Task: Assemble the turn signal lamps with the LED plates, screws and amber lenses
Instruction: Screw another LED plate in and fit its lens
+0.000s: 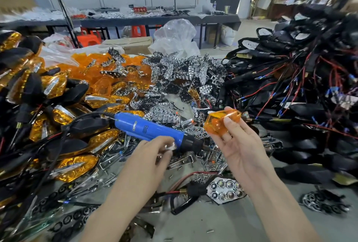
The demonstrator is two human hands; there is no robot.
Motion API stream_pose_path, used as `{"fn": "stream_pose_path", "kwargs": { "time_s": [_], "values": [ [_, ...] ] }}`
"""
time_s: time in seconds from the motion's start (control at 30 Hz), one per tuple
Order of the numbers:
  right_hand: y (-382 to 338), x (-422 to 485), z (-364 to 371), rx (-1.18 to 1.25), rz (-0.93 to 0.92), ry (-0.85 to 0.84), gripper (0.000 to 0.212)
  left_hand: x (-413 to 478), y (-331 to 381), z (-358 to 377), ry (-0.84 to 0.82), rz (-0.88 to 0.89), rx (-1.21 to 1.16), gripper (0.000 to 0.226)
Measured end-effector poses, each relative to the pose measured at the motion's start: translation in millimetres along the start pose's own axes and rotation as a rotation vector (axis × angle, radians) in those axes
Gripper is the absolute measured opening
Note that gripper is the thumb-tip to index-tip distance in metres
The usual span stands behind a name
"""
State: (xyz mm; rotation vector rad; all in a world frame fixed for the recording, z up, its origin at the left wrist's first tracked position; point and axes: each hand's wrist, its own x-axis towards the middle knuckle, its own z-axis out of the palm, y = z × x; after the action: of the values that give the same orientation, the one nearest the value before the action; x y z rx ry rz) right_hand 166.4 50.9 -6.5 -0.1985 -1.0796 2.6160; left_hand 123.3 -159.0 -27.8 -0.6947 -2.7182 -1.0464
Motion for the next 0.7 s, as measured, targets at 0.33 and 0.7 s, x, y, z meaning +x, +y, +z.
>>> {"fn": "stream_pose_path", "kwargs": {
  "time_s": [0.33, 0.7],
  "values": [
    [4.9, -1.4, 2.1, -0.191, -0.026, -0.025, 0.039, 2.2, 16.0, -12.5, 0.002, -0.174, -0.651, 0.039],
    [22.3, -14.9, 19.0, -0.335, -0.135, -0.191, 0.027, 3.4, 32.4, -9.1, 0.101, -0.226, -1.320, 0.055]
  ]
}}
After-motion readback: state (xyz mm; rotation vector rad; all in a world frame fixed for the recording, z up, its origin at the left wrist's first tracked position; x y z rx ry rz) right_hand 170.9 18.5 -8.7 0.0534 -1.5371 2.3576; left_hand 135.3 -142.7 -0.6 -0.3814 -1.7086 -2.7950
